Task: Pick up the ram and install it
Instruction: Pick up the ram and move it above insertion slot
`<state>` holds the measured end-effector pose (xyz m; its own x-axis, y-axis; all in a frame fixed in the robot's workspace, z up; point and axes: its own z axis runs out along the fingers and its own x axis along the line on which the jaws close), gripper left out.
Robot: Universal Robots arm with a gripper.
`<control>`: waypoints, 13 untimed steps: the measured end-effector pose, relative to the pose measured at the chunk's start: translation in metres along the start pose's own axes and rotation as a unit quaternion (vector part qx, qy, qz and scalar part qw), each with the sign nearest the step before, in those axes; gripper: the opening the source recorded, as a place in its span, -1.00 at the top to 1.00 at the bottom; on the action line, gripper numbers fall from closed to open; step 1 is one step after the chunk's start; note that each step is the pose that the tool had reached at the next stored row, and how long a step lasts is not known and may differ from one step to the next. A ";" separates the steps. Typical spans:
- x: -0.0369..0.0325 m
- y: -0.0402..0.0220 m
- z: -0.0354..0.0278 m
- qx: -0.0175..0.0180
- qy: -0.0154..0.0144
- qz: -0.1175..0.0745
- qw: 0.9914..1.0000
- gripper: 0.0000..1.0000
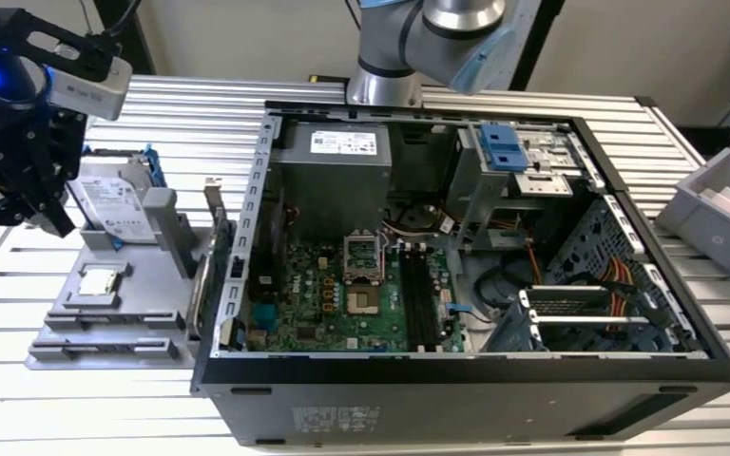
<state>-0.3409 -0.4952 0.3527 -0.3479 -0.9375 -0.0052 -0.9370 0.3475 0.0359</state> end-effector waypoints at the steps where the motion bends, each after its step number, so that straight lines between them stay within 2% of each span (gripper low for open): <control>1: 0.0000 0.0000 0.0000 0.000 0.000 -0.006 1.000 1.00; 5: 0.0000 0.0000 0.0000 0.000 0.001 -0.030 1.000 1.00; 8: 0.0000 0.0000 0.0000 0.000 0.002 -0.048 0.999 1.00; 9: 0.0000 0.0000 -0.0001 0.001 0.001 -0.051 0.999 1.00; 12: 0.0000 0.0001 0.0000 0.004 -0.006 -0.058 0.998 1.00; 13: 0.0000 0.0001 -0.0001 0.005 -0.008 -0.061 0.998 1.00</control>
<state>-0.3410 -0.4951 0.3528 -0.2325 -0.9723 -0.0242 -0.9724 0.2320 0.0236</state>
